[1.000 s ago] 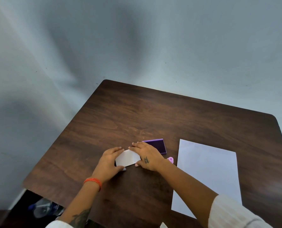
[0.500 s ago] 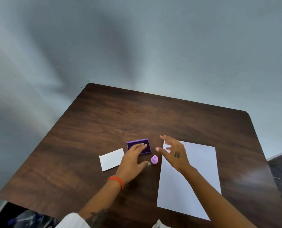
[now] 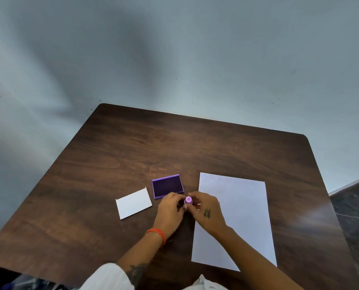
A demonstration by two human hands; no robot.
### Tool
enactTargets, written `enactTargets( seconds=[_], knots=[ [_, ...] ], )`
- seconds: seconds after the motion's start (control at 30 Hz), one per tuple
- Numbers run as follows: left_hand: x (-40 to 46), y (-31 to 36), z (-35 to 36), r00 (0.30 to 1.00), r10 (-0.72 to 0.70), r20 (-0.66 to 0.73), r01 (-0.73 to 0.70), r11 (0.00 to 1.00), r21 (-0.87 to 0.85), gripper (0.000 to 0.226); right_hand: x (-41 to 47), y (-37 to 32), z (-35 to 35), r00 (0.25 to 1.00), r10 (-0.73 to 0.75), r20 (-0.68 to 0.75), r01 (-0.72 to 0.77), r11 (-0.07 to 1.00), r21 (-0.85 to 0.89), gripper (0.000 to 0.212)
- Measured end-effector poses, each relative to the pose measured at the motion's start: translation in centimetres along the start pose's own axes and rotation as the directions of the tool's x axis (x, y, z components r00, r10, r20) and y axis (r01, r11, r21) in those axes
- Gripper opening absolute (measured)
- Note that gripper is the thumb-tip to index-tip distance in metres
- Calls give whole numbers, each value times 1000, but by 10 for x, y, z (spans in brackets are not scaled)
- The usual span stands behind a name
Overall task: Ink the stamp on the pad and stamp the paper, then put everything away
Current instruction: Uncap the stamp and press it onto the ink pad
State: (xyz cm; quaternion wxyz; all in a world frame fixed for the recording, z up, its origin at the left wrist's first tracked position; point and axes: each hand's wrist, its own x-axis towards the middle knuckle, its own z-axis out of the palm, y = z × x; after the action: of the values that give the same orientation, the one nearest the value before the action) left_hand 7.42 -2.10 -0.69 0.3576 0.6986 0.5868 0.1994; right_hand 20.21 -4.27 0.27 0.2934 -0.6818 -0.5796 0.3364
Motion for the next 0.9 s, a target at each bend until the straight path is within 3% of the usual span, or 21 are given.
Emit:
enactTargets(
  seconds=[0.27, 0.5, 0.7, 0.9],
  knots=[
    [0, 0, 1, 1000, -19, -9, 19, 1000, -6, 26, 5, 3, 4, 1000, 23, 9, -22, 999, -27, 21],
    [1, 7, -12, 995, 57, -82, -67, 990, -122, 27, 6, -5, -7, 991, 115, -75, -92, 963, 255, 20],
    [-3, 10, -22, 992, 57, -111, -74, 985, -157, 27, 3, -12, -17, 983, 184, 12, -172, 891, 420, 27],
    [-9, 8, -28, 991, 93, -101, -103, 990, -101, 27, -3, -11, -19, 988, 124, 92, -150, 912, 381, 31]
  ],
)
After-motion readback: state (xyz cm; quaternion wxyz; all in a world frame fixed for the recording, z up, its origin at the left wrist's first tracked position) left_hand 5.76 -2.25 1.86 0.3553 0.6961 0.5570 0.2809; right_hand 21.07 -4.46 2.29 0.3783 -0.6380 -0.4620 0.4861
